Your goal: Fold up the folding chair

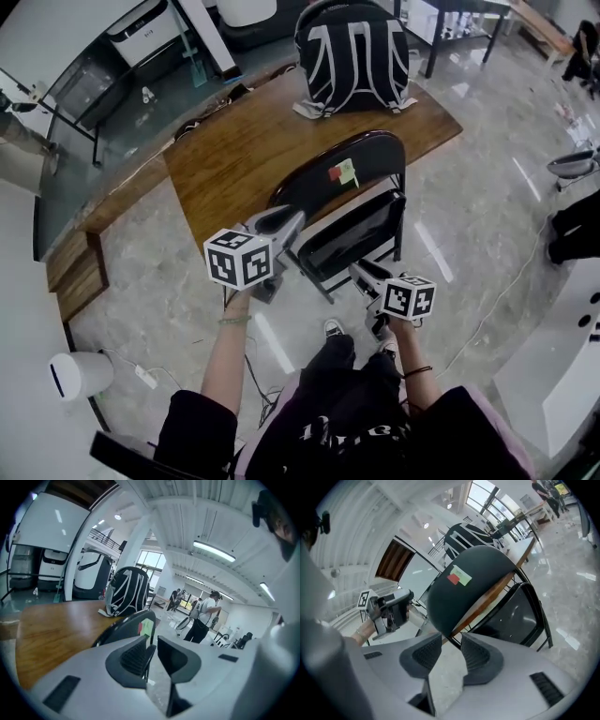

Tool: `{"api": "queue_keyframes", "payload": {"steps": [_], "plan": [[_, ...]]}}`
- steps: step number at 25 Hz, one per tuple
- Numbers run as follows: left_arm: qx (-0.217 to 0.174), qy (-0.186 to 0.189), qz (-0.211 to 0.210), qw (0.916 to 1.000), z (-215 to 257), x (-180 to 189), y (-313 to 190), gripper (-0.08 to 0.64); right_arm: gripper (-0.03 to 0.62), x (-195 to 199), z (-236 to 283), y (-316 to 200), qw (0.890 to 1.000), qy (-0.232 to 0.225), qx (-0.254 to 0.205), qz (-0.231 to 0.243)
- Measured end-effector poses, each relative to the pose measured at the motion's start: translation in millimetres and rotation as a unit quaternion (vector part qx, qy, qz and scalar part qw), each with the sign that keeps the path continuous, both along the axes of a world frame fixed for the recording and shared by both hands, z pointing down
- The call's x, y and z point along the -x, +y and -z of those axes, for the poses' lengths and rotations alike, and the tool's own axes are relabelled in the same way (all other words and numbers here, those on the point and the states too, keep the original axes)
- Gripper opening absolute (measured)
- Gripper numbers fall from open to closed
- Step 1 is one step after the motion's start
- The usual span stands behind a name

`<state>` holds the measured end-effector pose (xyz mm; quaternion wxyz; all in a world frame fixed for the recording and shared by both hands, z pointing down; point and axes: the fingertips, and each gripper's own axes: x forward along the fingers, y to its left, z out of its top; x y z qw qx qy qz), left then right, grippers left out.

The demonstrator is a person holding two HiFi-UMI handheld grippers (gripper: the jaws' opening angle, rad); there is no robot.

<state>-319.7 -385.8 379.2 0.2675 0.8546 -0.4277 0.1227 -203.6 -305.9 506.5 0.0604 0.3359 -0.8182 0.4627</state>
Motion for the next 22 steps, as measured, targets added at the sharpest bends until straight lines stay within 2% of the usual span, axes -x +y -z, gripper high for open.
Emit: {"api": "queue_keyframes", "payload": {"steps": [3,8,14,19,22], "plan": [[0.031,0.011,0.015,0.9993,-19.4,-19.9,42.1,0.029,0.138,-2.4,21.7,14.0,1.000,-0.004,-0.013,0.018],[0.064,0.016,0.043,0.9969,-32.5,-55.3,112.2,0.003,0.129,-25.0,47.9,56.9,0.999,-0.008,-0.024,0.038],[0.072,0.040,0.087,0.9928,-32.6,-109.1,198.4,0.003,0.120,-77.2,63.2,136.3,0.997,-0.009,-0.028,0.067],[0.074,0.085,0.124,0.9858,-35.1,-157.6,272.2,0.003,0.115,-125.1,68.3,201.1,0.997,-0.018,-0.028,0.075],[0.076,0.085,0.136,0.9842,-35.2,-179.3,312.5,0.003,0.114,-143.9,70.0,235.6,0.996,-0.018,-0.028,0.088]]}}
